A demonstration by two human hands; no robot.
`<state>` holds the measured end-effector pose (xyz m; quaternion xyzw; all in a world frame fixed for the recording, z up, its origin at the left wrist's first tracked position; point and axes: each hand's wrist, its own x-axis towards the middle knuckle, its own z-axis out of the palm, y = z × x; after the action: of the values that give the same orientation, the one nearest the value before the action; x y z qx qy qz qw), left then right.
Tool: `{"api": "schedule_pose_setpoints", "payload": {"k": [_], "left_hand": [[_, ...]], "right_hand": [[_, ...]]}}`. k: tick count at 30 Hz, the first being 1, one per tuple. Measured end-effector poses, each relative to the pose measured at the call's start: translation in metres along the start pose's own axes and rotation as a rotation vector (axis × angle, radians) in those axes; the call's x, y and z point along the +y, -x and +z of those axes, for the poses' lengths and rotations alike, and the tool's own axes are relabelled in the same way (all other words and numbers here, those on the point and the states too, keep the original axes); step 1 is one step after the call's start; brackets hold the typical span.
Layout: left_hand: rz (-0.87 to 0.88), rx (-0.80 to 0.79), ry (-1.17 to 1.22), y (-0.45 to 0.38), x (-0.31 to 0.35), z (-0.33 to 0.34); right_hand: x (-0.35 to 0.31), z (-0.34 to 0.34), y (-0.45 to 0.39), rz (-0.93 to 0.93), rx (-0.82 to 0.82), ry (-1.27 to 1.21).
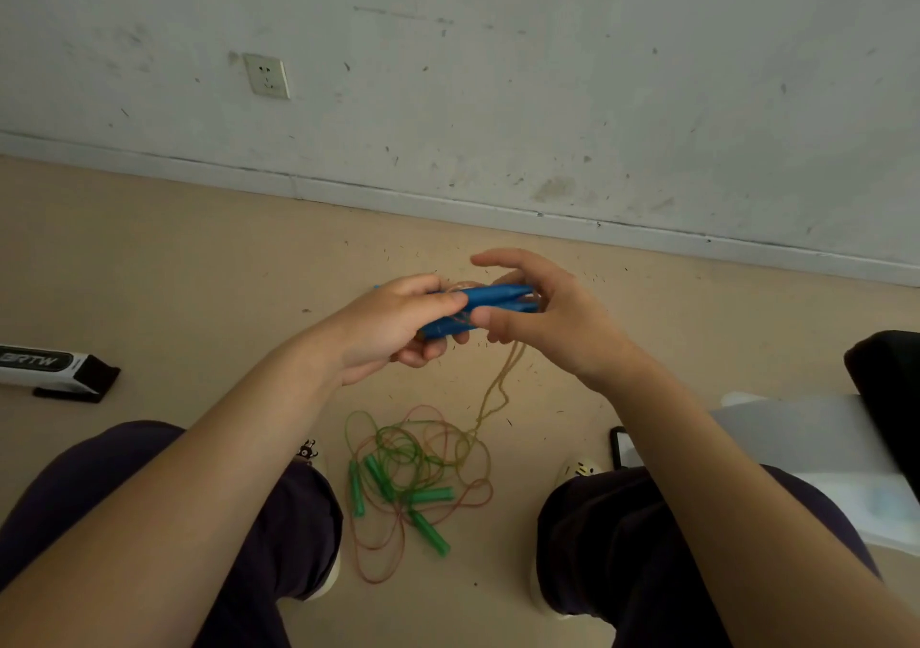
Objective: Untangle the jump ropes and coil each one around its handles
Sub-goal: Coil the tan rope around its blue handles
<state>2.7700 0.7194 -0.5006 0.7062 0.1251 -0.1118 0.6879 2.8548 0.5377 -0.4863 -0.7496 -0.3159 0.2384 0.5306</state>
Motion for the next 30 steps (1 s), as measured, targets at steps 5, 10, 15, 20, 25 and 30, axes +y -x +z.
{"api": "schedule_pose_setpoints", "payload": {"k": [5, 10, 15, 20, 25, 30], "left_hand": [[0.011, 0.007, 0.124, 0.001, 0.003, 0.005], [0.017, -0.038, 0.073, -0.001, 0.000, 0.002], [-0.040, -0.170, -0.148, 0.005, 0.001, -0.004], [-0.042, -0.257, -0.113, 0.006, 0.001, -0.008], [0.081, -0.131, 0.063, 0.001, -0.002, -0.003], [0.184, -0.055, 0.209, 0.001, 0.000, -0.002]], "right_hand": [[0.001, 0.001, 0.000, -0.017, 0.027, -0.085], [0.002, 0.000, 0.000, 0.029, -0.043, -0.085], [0.002, -0.004, 0.000, 0.041, -0.097, -0.079], [0.003, -0.005, -0.002, 0.056, -0.106, -0.204], [0.012, -0.001, -0.007, 0.080, -0.089, -0.287], [0.014, 0.007, -0.007, 0.074, -0.123, -0.230]]}}
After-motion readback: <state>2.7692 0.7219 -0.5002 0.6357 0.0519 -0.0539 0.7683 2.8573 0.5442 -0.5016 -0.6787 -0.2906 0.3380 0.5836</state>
